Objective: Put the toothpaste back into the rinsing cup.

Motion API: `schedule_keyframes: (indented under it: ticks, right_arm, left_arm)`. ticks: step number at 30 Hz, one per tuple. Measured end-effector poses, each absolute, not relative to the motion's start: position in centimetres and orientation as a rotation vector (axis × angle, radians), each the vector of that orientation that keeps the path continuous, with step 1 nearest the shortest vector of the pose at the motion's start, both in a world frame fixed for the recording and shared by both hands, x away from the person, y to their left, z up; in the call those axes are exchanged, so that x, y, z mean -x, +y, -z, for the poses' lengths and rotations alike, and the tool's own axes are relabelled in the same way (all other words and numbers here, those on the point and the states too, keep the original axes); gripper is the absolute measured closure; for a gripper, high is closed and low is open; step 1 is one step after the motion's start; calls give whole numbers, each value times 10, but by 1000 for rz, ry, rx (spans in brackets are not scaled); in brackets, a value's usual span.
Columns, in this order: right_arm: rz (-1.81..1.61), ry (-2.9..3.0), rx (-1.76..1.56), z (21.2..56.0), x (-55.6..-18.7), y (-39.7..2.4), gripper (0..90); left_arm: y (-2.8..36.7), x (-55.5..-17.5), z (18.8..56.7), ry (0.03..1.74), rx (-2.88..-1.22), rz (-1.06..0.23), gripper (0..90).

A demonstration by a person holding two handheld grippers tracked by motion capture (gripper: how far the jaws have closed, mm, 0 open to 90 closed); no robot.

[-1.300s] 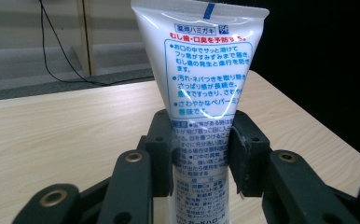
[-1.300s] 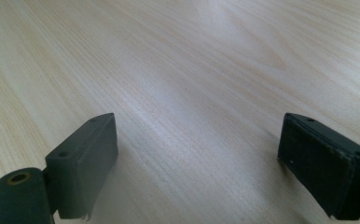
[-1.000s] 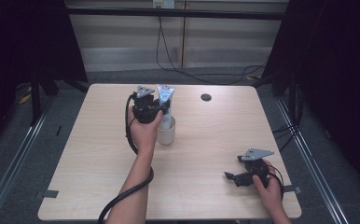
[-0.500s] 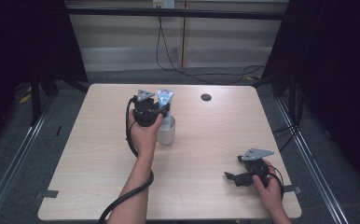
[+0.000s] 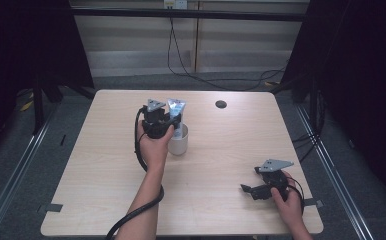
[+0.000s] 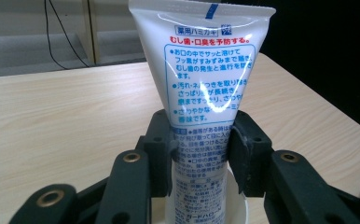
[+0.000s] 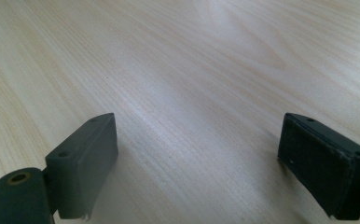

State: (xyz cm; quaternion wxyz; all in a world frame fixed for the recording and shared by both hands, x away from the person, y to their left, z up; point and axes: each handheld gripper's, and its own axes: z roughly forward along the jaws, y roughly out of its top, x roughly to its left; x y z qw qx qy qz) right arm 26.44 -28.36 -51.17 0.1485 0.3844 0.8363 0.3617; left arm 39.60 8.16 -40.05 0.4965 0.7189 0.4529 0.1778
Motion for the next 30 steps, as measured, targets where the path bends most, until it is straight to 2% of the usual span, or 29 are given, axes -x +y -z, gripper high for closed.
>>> schedule_keyframes:
  ticks: [30]
  right_arm:
    - [-1040,2405,-1105,512,-264,-284,114]
  left_arm:
    - [80,-388,415,1108,-1778,-442,629]
